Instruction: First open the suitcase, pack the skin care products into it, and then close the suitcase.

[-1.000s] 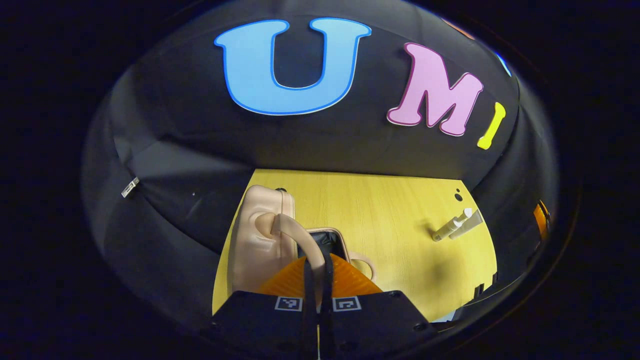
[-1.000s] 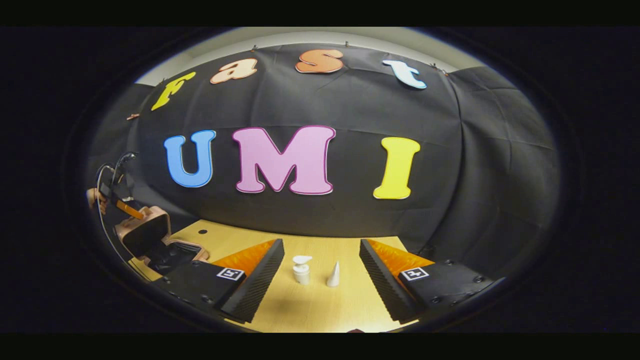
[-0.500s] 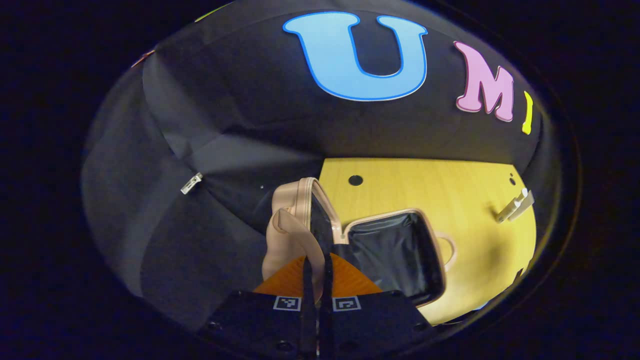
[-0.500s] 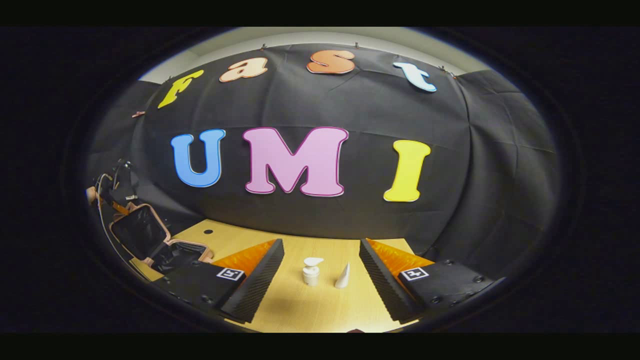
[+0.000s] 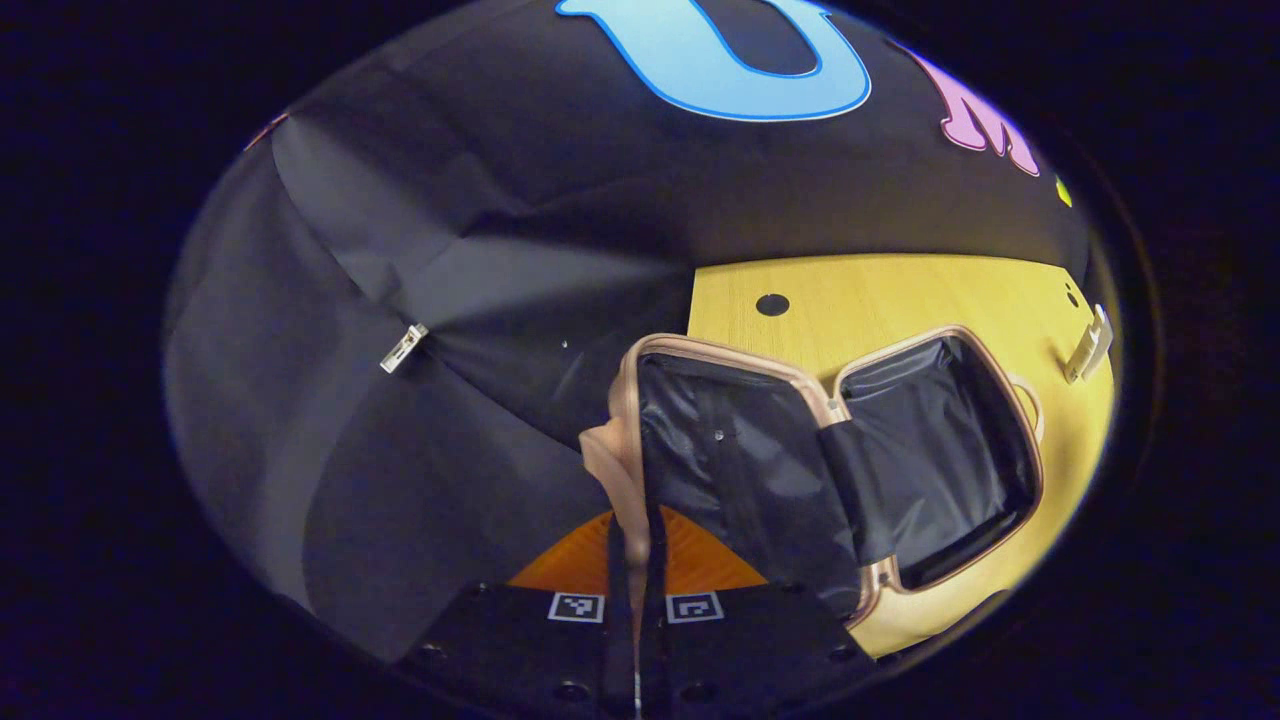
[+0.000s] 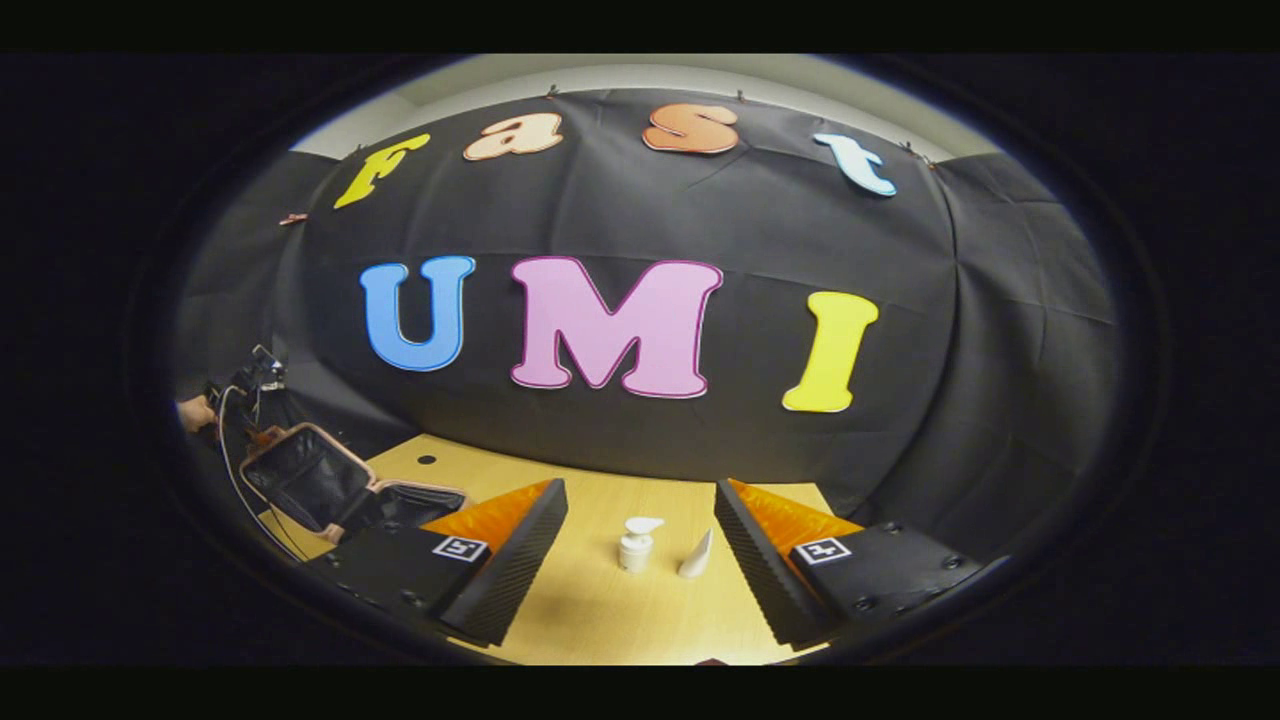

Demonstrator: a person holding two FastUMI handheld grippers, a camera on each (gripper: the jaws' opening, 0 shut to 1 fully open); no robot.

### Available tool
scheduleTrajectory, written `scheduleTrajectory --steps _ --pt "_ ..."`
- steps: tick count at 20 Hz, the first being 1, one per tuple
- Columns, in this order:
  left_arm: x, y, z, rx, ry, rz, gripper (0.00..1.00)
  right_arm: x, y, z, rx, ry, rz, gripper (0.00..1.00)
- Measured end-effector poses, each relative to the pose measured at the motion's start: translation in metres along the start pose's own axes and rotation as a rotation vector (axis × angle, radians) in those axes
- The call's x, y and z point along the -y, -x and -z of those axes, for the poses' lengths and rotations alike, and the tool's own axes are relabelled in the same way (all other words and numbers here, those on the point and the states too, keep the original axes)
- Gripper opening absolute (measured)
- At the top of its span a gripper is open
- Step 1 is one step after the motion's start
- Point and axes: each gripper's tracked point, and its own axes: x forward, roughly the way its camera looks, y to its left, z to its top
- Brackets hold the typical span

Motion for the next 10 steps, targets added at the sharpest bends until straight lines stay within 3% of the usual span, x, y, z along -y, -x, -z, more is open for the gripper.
scheduleTrajectory --steps 3,5,7,10 --pt "0.032 -0.024 0.034 -0.077 0.087 0.124 0.08 0.009 0.004 0.000 -0.004 0.019 0.035 0.95" --pt "0.038 -0.051 0.055 -0.109 0.139 0.149 0.08 0.010 0.006 0.005 -0.021 0.022 0.046 0.95" --pt "0.030 -0.060 0.062 -0.130 0.143 0.120 0.12 0.006 0.009 0.007 -0.032 0.031 0.043 0.95" --pt "0.002 -0.057 0.051 -0.083 0.075 0.006 0.20 0.003 0.011 0.007 -0.033 0.039 0.042 0.95"
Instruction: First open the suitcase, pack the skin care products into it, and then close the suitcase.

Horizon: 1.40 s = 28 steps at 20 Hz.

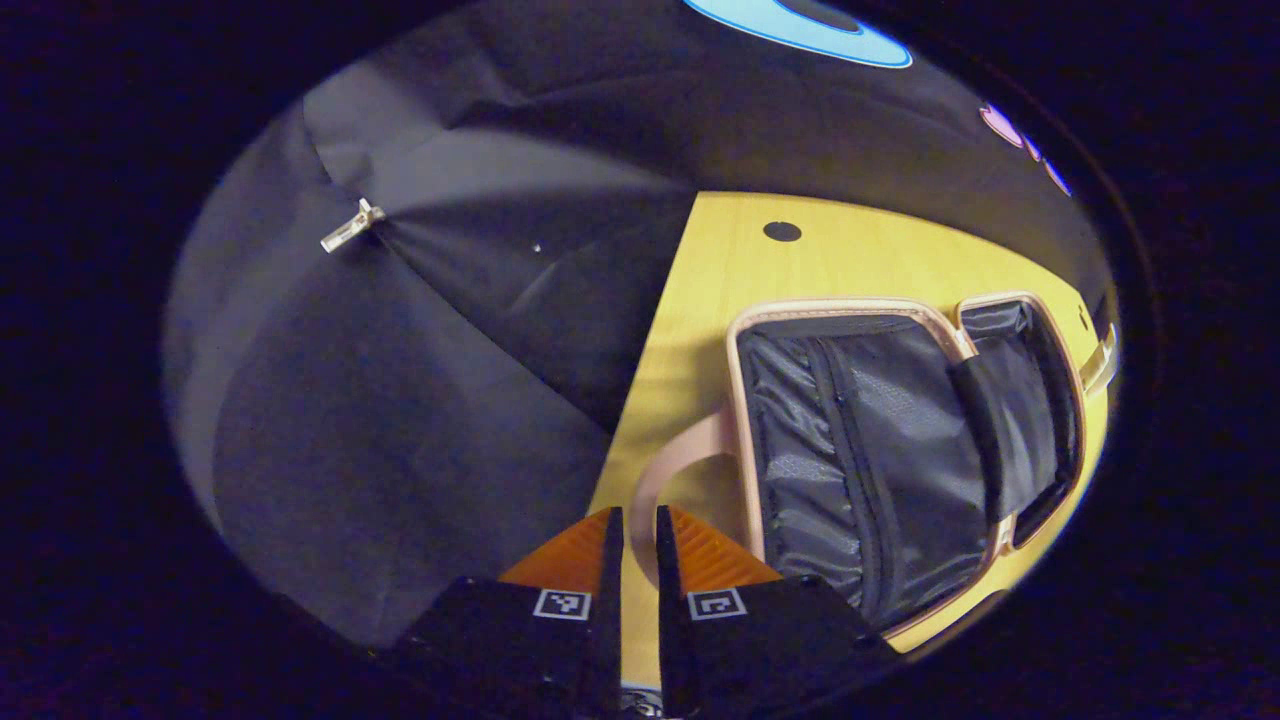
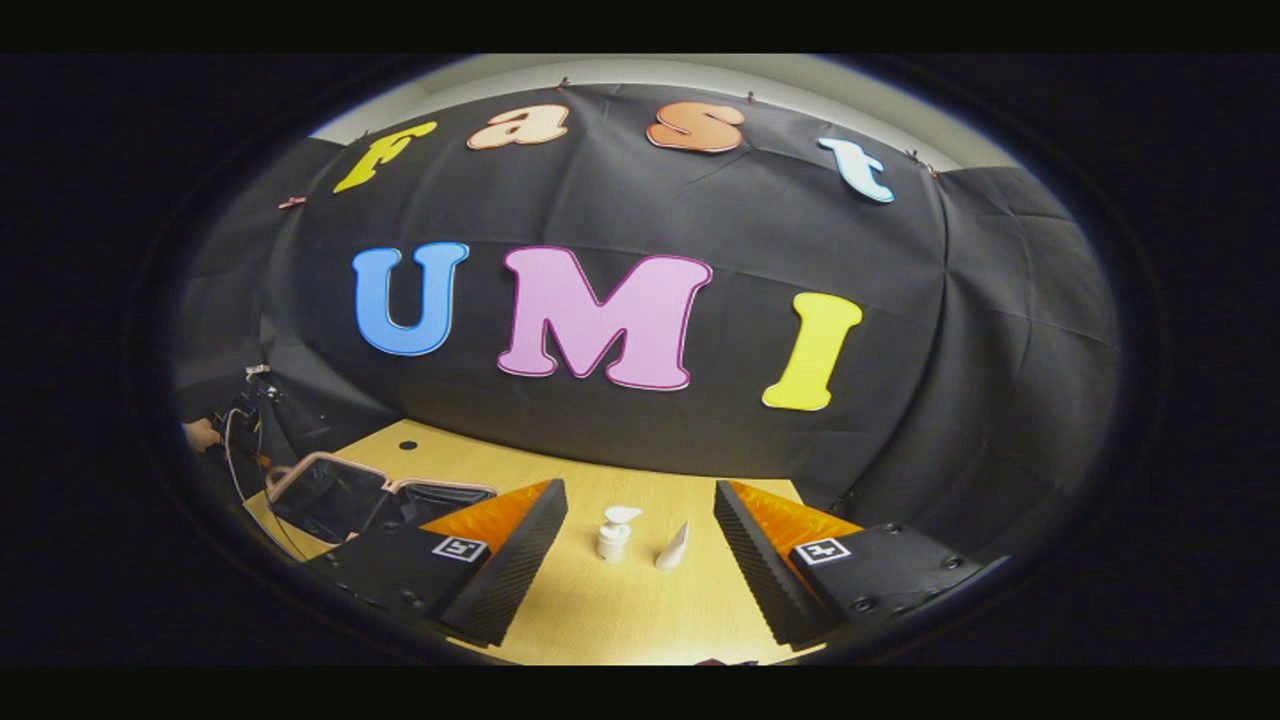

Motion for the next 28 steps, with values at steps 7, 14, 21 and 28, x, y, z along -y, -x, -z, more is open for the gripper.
scheduleTrajectory --steps 7,14,21,28 --pt "0.037 0.037 -0.033 0.184 0.056 0.055 0.91 -0.006 0.000 0.008 -0.004 -0.042 -0.006 0.95" --pt "0.217 0.171 -0.094 0.533 -0.015 0.335 0.95 0.000 -0.012 0.036 -0.032 -0.082 -0.010 0.95" --pt "0.425 0.255 -0.095 0.617 -0.057 0.663 0.96 0.014 -0.035 0.101 -0.160 -0.105 -0.017 0.95" --pt "0.551 0.245 -0.061 0.542 -0.178 0.698 0.96 0.035 -0.080 0.166 -0.275 -0.155 -0.016 0.95"
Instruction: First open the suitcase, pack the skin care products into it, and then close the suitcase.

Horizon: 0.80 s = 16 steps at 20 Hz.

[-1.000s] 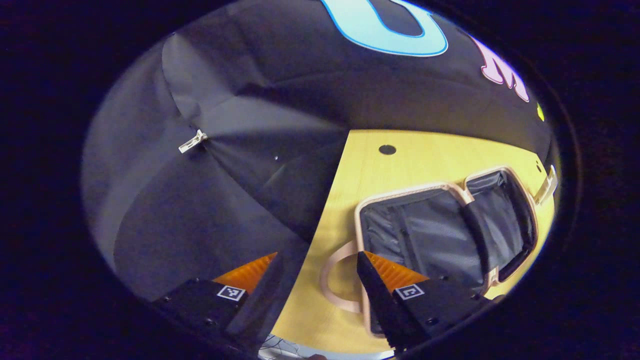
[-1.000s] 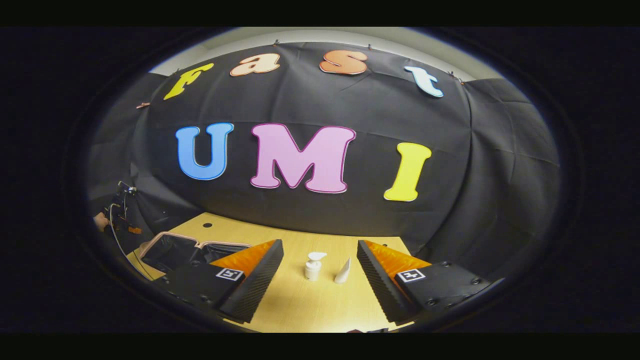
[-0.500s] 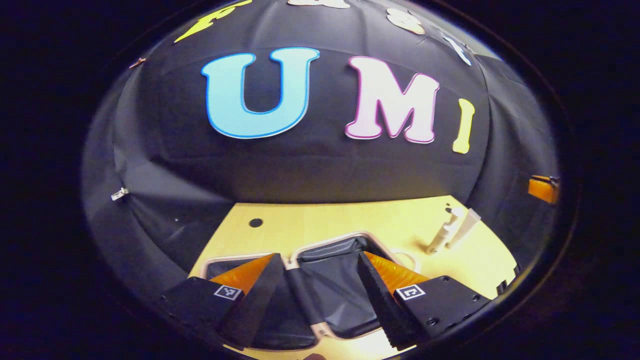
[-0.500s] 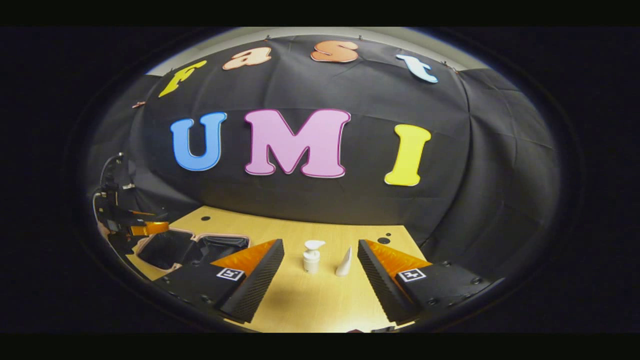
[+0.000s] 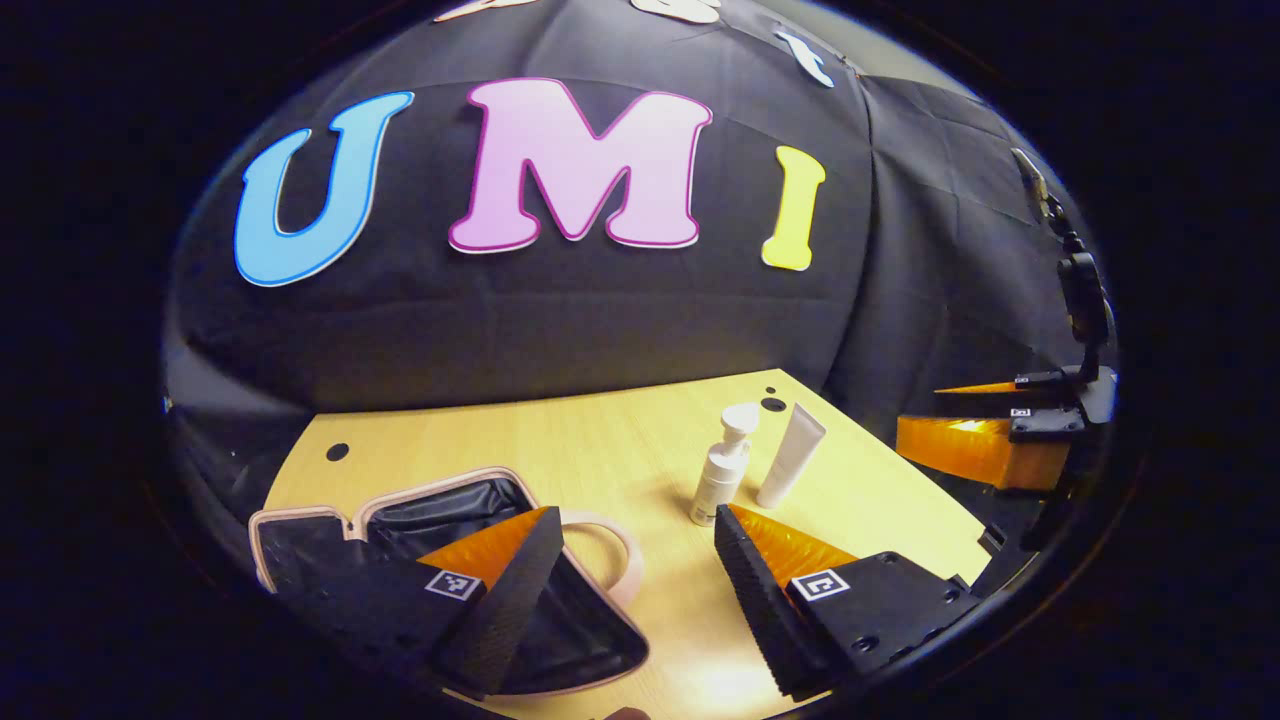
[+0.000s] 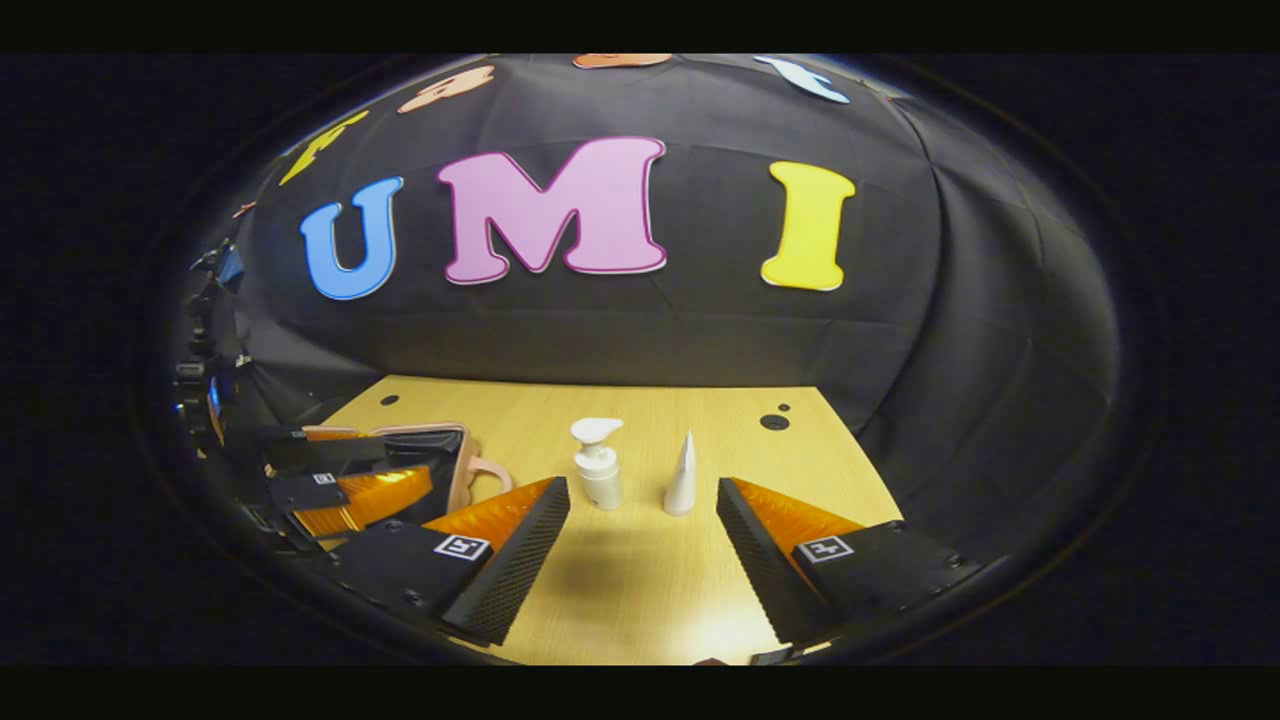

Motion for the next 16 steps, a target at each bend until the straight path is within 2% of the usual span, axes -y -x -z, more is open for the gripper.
scheduleTrajectory --steps 3,6,14,15,16 --pt "0.021 -0.039 0.023 -0.061 0.065 0.018 0.96 0.011 -0.033 0.024 -0.058 -0.027 -0.012 0.95" --pt "0.034 -0.076 0.040 -0.115 0.136 0.019 0.97 0.019 -0.069 0.052 -0.124 0.003 -0.024 0.95" --pt "0.058 -0.157 0.051 -0.145 0.017 0.020 0.96 0.031 -0.136 0.098 -0.237 0.022 -0.081 0.95" --pt "0.060 -0.163 0.051 -0.147 0.000 0.020 0.97 0.034 -0.140 0.099 -0.241 0.022 -0.081 0.93" --pt "0.060 -0.168 0.051 -0.145 -0.010 0.019 0.96 0.035 -0.145 0.102 -0.248 0.022 -0.085 0.84"
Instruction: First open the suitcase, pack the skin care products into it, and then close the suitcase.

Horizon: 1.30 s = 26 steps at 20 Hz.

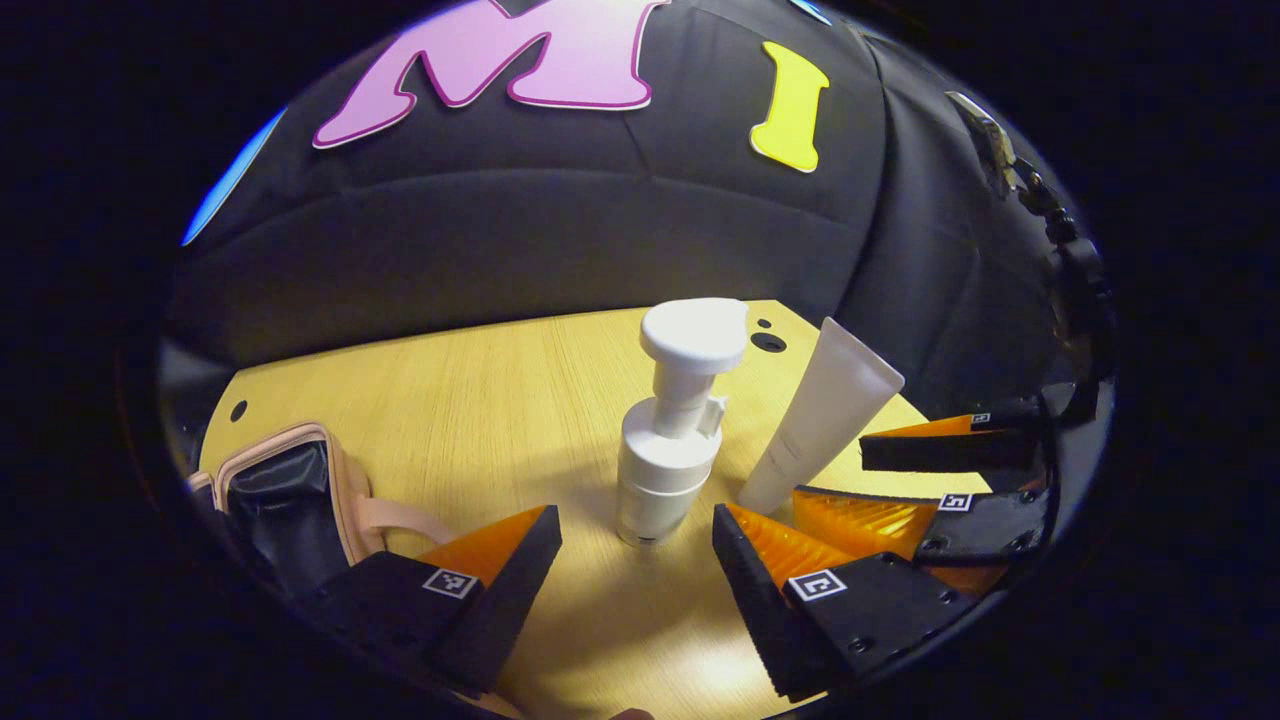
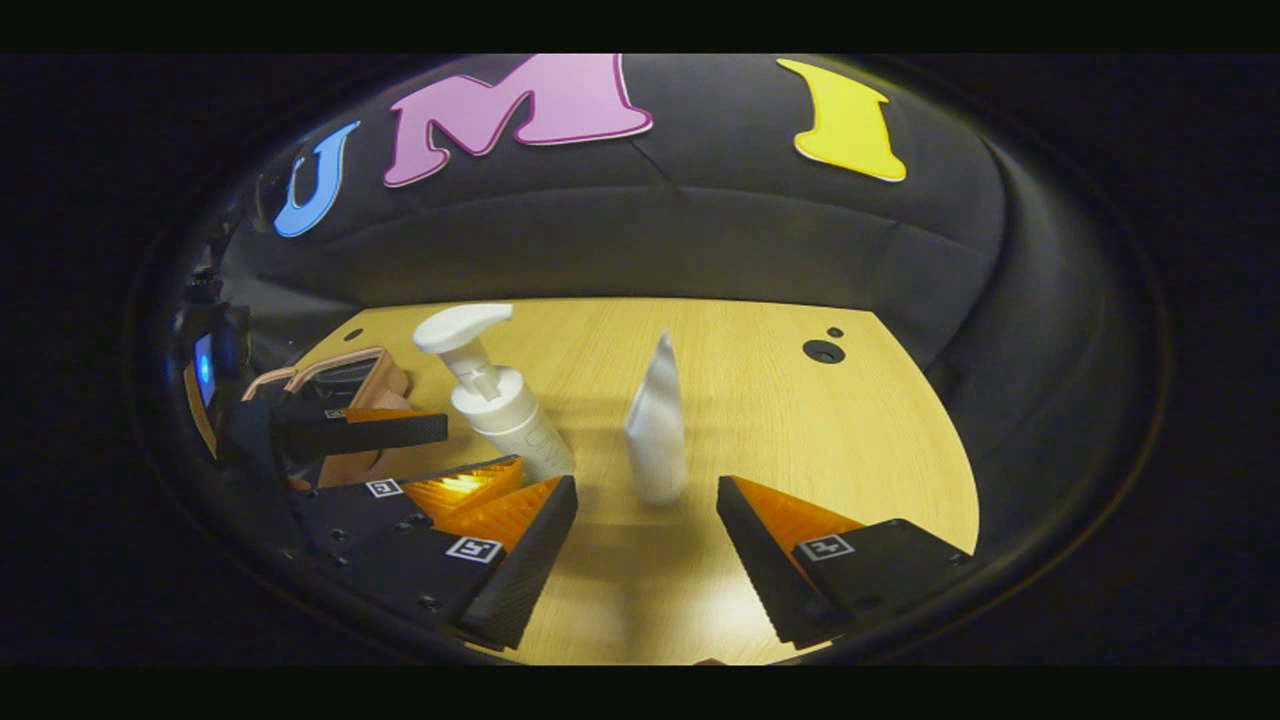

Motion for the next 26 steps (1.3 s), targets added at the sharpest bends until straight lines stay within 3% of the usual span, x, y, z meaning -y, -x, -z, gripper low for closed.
scheduleTrajectory --steps 1,2,3,8,9,10,13,15,16,17,18,20,23,24,26 --pt "-0.001 -0.005 0.001 -0.002 -0.006 -0.005 0.96 0.001 -0.004 0.000 -0.004 -0.010 -0.002 0.91" --pt "-0.002 -0.011 0.001 -0.006 -0.004 -0.009 0.96 0.003 -0.008 0.001 -0.008 -0.013 -0.001 0.84" --pt "-0.004 -0.015 0.002 -0.012 -0.002 -0.012 0.96 0.005 -0.013 0.001 -0.011 -0.022 0.000 0.91" --pt "-0.004 -0.040 0.000 -0.019 0.010 -0.021 0.96 0.017 -0.032 0.003 -0.025 -0.047 0.019 0.92" --pt "-0.004 -0.042 -0.002 -0.017 0.009 -0.020 0.96 0.019 -0.037 0.003 -0.026 -0.057 0.021 0.83" --pt "-0.005 -0.046 -0.003 -0.018 0.007 -0.022 0.96 0.021 -0.041 0.003 -0.025 -0.070 0.024 0.92" --pt "-0.007 -0.057 -0.003 -0.026 0.011 -0.017 0.96 0.018 -0.054 0.005 -0.032 -0.111 0.020 0.91" --pt "-0.001 -0.064 0.000 -0.035 0.019 0.011 0.94 0.011 -0.061 0.007 -0.041 -0.101 0.000 0.82" --pt "0.001 -0.064 0.000 -0.034 0.033 0.033 0.91 0.009 -0.059 0.008 -0.037 -0.105 -0.010 0.73" --pt "-0.004 -0.062 0.002 -0.045 0.019 0.008 0.73 0.011 -0.067 0.009 -0.031 -0.092 0.007 0.64" --pt "-0.004 -0.060 0.001 -0.050 -0.006 -0.004 0.64 0.012 -0.064 0.005 -0.042 -0.086 -0.003 0.55" --pt "-0.004 -0.065 0.003 -0.059 -0.023 0.000 0.58 0.011 -0.063 0.003 -0.044 -0.074 -0.005 0.48" --pt "-0.004 -0.054 0.001 -0.069 -0.010 0.000 0.56 0.010 -0.058 0.007 -0.062 -0.058 -0.011 0.43" --pt "-0.005 -0.045 -0.005 -0.054 -0.009 -0.001 0.60 0.006 -0.052 0.006 -0.059 -0.057 -0.023 0.43" --pt "-0.006 -0.020 -0.016 -0.028 -0.019 -0.002 0.55 0.002 -0.037 -0.001 -0.045 -0.044 -0.031 0.45"
